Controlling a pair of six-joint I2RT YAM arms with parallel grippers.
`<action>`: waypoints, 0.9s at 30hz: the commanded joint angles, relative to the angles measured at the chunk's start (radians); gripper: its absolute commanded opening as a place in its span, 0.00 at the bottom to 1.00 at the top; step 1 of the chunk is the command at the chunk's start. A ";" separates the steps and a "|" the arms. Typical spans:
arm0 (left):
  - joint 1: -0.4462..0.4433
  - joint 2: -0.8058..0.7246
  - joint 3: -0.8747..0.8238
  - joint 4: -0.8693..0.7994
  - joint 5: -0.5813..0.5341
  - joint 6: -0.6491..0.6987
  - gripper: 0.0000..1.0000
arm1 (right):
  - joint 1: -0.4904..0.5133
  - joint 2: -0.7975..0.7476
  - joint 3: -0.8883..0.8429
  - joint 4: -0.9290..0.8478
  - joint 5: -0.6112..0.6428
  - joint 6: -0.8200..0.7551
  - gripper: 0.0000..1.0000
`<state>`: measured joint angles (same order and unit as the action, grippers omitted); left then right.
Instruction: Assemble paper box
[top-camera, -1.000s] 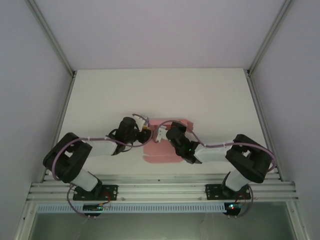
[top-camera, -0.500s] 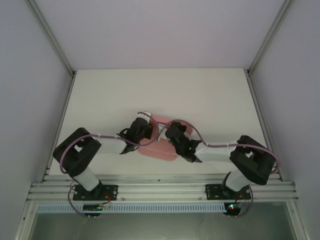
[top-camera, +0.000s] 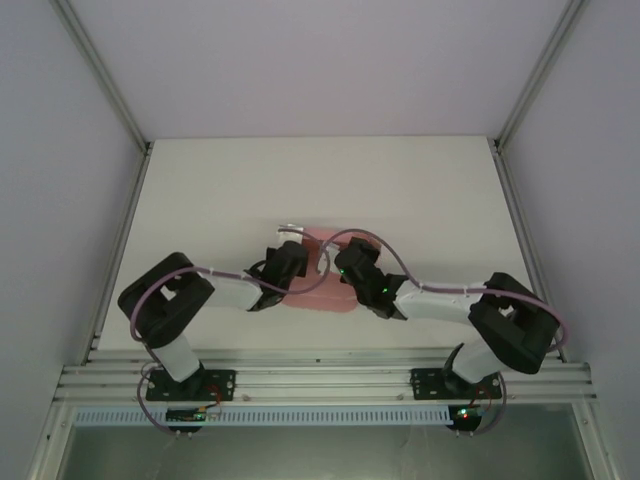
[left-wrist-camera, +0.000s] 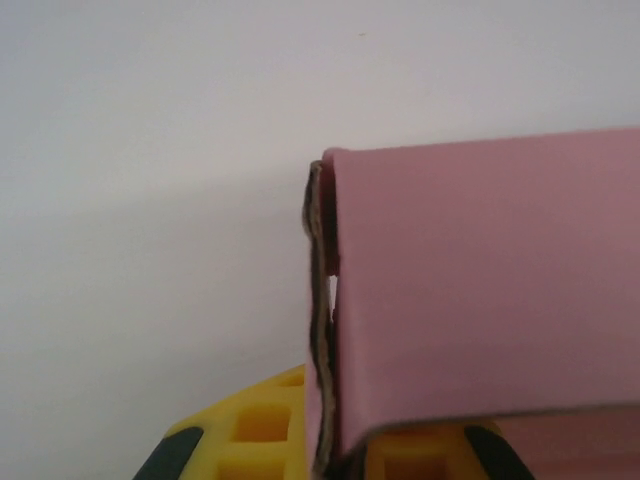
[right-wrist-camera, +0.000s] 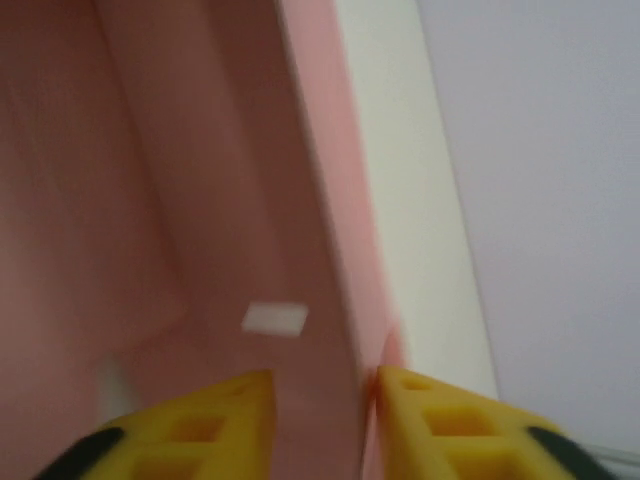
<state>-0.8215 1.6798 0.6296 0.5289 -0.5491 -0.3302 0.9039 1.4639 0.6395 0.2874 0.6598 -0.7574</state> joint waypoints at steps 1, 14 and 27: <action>0.032 -0.055 -0.035 -0.036 0.059 0.039 0.00 | -0.030 -0.086 0.004 -0.083 -0.050 0.101 0.54; 0.035 -0.290 -0.030 -0.159 0.092 -0.083 0.00 | -0.272 -0.596 -0.011 -0.097 -0.496 0.507 0.99; 0.035 -0.356 -0.030 -0.220 0.171 -0.125 0.00 | -0.359 -0.470 0.085 -0.234 -0.637 0.629 0.99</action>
<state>-0.7860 1.3560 0.5991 0.3161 -0.4110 -0.4374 0.5514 0.9684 0.6918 0.0895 0.0525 -0.1669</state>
